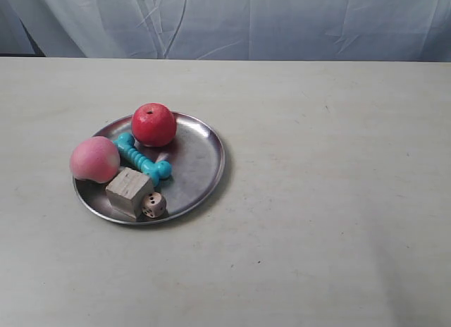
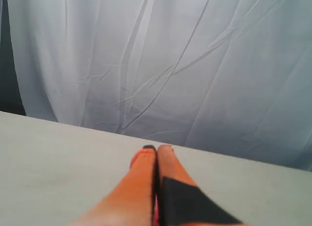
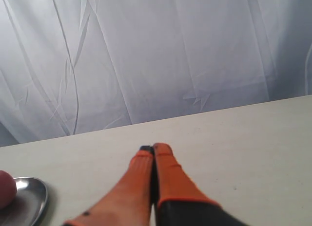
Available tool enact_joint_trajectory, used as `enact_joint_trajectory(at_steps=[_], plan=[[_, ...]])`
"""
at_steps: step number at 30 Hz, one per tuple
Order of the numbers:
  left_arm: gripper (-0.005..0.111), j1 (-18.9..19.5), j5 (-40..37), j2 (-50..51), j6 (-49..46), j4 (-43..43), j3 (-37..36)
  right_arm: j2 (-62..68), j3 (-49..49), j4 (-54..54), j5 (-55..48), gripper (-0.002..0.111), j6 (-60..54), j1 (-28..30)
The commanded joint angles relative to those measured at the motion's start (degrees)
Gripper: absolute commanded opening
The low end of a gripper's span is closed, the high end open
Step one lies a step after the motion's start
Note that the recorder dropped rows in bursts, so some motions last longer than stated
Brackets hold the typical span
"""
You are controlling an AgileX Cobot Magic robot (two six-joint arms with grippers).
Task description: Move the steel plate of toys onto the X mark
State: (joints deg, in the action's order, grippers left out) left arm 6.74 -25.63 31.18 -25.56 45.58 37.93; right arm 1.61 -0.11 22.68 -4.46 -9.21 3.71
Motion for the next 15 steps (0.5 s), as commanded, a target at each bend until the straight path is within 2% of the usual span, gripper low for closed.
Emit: enact_joint_trajectory(at_steps=[1,3,4,8,11,15], plan=[[0.000,-0.1,-1.1,-5.4,-3.6,0.9,-9.0,-0.3,0.1,-0.1,0.0,0.000,-0.1,0.2],[0.000,-0.1,7.4,-10.8,-3.6,5.3,-16.1,-0.3,0.1,-0.1,-0.1,0.000,-0.1,0.2],[0.000,-0.1,14.1,-15.2,-3.6,8.3,-20.9,-0.3,0.1,-0.1,-0.1,0.000,0.0,0.2],[0.000,0.0,27.0,-26.2,-3.6,9.7,-33.5,-0.3,0.1,-0.1,-0.1,0.000,0.0,0.2],[0.000,0.0,31.1,-28.8,-3.6,9.7,-37.9,-0.3,0.1,-0.1,-0.1,0.000,0.0,0.2],[0.000,0.0,27.9,-28.8,-3.6,9.7,-37.9,-0.3,0.1,-0.1,-0.1,0.000,0.0,0.2]])
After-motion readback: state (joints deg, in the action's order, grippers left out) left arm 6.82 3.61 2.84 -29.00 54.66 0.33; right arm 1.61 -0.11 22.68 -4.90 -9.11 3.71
